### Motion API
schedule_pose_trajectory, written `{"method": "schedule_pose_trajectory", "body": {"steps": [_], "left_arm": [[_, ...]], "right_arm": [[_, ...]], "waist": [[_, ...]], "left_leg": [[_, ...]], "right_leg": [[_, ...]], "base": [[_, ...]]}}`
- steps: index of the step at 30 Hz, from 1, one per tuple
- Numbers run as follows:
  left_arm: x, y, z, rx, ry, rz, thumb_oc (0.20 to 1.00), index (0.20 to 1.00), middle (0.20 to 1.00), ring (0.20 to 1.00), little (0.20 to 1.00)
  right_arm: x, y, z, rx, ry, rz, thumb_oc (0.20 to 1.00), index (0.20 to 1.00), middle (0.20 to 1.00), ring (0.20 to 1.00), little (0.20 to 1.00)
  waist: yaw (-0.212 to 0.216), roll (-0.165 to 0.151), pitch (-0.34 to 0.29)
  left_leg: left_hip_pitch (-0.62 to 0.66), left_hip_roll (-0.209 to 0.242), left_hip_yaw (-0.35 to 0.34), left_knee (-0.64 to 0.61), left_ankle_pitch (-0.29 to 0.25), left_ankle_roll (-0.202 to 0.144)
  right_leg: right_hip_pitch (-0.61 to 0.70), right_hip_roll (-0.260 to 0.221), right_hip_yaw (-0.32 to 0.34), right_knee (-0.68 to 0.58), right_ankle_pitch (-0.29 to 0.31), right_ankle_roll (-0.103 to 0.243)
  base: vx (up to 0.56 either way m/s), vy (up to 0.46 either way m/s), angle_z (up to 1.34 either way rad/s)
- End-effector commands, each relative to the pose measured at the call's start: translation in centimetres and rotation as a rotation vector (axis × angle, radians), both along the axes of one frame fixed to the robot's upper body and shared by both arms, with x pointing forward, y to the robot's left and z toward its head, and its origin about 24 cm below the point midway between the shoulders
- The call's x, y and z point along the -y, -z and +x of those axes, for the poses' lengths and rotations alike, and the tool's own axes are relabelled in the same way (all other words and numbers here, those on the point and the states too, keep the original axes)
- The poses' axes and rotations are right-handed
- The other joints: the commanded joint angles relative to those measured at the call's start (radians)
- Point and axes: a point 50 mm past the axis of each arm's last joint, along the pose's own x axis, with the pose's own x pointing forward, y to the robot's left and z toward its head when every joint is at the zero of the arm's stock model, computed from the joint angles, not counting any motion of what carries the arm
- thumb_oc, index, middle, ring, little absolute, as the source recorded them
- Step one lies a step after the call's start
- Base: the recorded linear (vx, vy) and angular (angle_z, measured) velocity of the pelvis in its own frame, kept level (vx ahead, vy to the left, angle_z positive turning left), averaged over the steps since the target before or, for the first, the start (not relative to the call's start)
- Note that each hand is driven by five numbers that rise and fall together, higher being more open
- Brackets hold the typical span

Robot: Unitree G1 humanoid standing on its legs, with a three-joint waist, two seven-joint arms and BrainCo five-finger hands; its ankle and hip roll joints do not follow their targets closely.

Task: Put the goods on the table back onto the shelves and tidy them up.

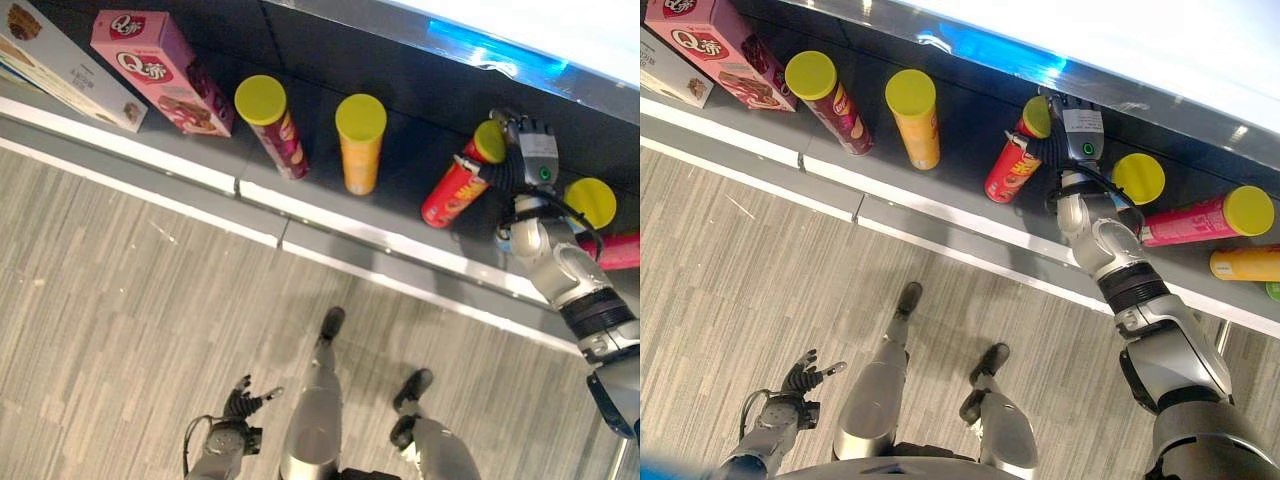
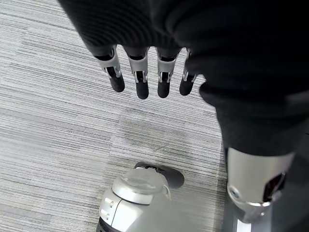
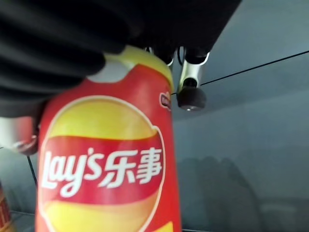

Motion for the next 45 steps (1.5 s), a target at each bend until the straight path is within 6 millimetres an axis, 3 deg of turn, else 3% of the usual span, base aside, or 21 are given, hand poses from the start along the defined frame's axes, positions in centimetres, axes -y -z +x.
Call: {"method": "schedule_pose_trajectory", "body": {"steps": [1,7,17,45], "left_arm": [[-0.3,-0.3,0.6,0.021,-0.005,0.012,1.000,1.000,1.000,1.000,1.000],[-0.4,-0.5,0.8,0.031,-0.007,0.015,1.000,1.000,1.000,1.000,1.000],[-0.2,-0.5,1.0,0.036,-0.005,0.013,1.000,1.000,1.000,1.000,1.000],[0.2,-0.8,1.5,0.064,-0.016,0.005,1.000,1.000,1.000,1.000,1.000]], "right_arm": [[0.0,-4.9,-0.7,0.206,-0.006,-0.075,0.200,0.200,0.200,0.200,0.200],[-0.4,-5.7,-0.8,0.240,-0.018,-0.060,0.200,0.200,0.200,0.200,0.200],[-0.5,-5.4,-0.7,0.232,-0.026,-0.054,0.200,0.200,0.200,0.200,0.200],[-2.0,-2.6,-1.2,0.164,-0.101,-0.042,0.200,0.200,0.200,0.200,0.200]], "waist": [[-0.014,-0.010,-0.038],[-0.015,-0.004,-0.033],[-0.017,0.001,-0.028],[-0.039,0.006,-0.010]], "left_leg": [[0.040,-0.045,0.046,-0.021,-0.073,0.021],[0.034,-0.050,0.047,-0.021,-0.070,0.022],[0.025,-0.051,0.042,-0.021,-0.067,0.022],[0.019,-0.054,0.048,-0.021,-0.070,0.026]], "right_leg": [[-0.121,-0.031,0.118,0.014,0.032,0.007],[-0.127,-0.037,0.116,0.014,0.037,0.010],[-0.132,-0.040,0.112,0.015,0.039,0.011],[-0.146,-0.041,0.120,0.018,0.040,0.012]], "base": [[0.00,0.000,0.00],[0.00,0.000,0.00],[0.00,0.000,0.00],[0.00,0.000,0.00]]}}
